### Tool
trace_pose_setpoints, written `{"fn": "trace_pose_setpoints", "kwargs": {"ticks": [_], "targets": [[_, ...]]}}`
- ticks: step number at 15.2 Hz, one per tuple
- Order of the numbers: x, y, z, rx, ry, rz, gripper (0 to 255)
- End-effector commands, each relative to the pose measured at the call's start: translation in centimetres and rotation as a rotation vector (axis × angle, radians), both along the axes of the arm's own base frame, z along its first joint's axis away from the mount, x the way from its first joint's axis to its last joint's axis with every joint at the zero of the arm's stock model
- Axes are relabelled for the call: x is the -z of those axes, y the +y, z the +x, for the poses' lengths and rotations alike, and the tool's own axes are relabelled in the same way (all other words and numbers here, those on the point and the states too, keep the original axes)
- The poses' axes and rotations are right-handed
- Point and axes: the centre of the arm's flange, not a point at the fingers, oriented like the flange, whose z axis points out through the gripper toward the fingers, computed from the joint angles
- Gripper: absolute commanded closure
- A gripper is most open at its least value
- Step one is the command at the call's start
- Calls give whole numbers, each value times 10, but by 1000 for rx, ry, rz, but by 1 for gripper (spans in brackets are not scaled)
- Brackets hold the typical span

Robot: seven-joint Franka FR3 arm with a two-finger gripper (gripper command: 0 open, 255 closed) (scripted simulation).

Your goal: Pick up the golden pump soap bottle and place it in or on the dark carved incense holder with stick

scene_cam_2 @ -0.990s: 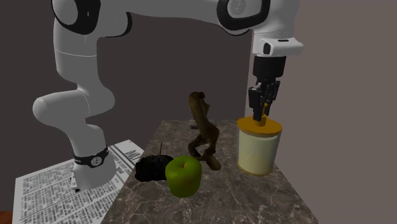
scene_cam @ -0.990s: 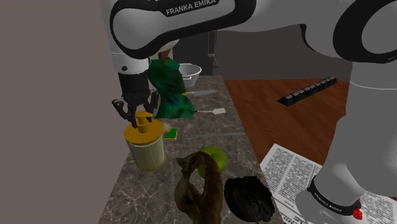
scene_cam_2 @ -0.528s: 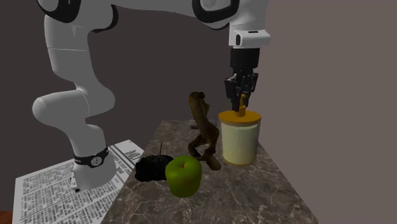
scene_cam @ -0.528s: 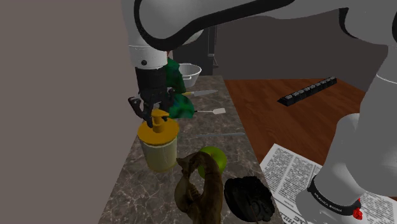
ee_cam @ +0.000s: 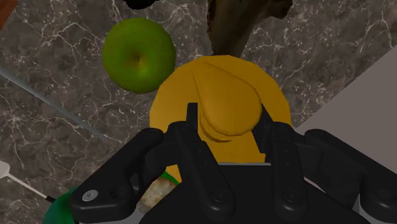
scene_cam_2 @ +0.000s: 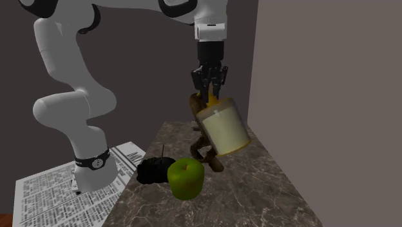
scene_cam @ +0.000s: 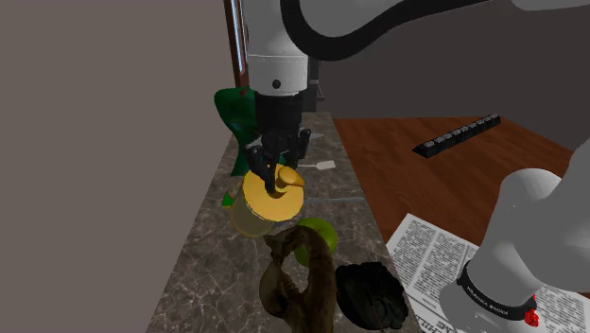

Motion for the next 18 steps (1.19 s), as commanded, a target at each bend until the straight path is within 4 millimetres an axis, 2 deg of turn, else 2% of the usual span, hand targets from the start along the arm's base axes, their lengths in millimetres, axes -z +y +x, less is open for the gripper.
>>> {"fn": "trace_pose_setpoints", "kwargs": {"ticks": [1, 17, 18], "targets": [[-2, -10, -24, 0, 0, 0, 255], [-43, -86, -216, 0, 0, 0, 255], [-37, -86, -216, 0, 0, 0, 255]]}}
